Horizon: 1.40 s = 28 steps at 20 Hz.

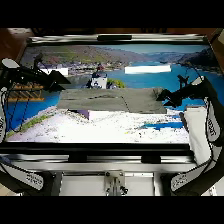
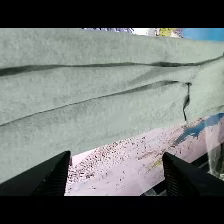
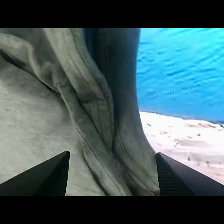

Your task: Fold the shirts.

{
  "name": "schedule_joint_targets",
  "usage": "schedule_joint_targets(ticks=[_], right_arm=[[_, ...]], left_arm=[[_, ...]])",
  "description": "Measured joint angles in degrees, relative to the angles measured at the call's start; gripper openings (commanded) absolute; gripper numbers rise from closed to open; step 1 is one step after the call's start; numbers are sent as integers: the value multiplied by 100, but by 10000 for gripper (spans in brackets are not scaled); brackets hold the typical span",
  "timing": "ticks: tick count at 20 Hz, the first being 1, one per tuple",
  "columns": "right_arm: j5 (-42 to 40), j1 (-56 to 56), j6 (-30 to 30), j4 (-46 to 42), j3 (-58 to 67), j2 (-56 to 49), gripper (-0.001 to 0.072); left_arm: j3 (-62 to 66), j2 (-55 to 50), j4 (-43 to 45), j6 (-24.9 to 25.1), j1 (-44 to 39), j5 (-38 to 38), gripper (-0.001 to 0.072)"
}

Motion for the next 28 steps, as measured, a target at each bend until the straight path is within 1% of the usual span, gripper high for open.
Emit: schedule_joint_targets(ticks=[3, 4, 5, 6, 7, 8, 9, 10, 11, 12, 13, 14, 19, 24, 28], right_arm=[[-197, 164, -22, 422, 11, -188, 657], [-219, 205, -20, 529, 11, -236, 589], [-278, 269, -28, 586, 7, -271, 428], [-284, 328, -44, 625, -2, -306, 250], [-295, 369, -87, 623, -22, -317, 123], [-306, 411, -140, 588, -22, -282, 88], [-328, 457, -179, 568, -22, -225, 88], [-280, 472, -210, 605, -22, -131, 88], [-278, 476, -225, 686, -15, 20, 87], [-289, 490, -227, 761, -9, 170, 88], [-247, 503, -219, 785, -13, 343, 88], [-157, 514, -203, 824, -13, 533, 87], [387, 520, 160, 732, -9, 1628, 87], [981, 525, 599, 466, -11, 2673, 87], [1351, 525, 835, 385, -9, 3338, 87]], left_arm=[[55, 118, 2, 24, -229, -26, 646], [90, 138, 2, 26, -284, -22, 645], [129, 155, 0, 28, -334, -24, 644], [168, 164, 0, 31, -389, -22, 643], [197, 170, 2, 31, -444, -22, 643], [221, 177, 0, 33, -507, -20, 642], [238, 177, -2, 35, -581, -17, 565], [247, 170, 2, 35, -664, -15, 334], [256, 157, 2, 37, -774, -13, 165], [262, 140, -7, 46, -892, 2, 107], [267, 109, -7, 46, -1023, 57, 100], [269, 72, -2, 44, -1180, 170, 39], [275, -181, -11, -4, -1980, 927, 35], [273, -306, -4, -83, -2732, 1252, 36], [275, -426, -11, -105, -3456, 1652, 37]])
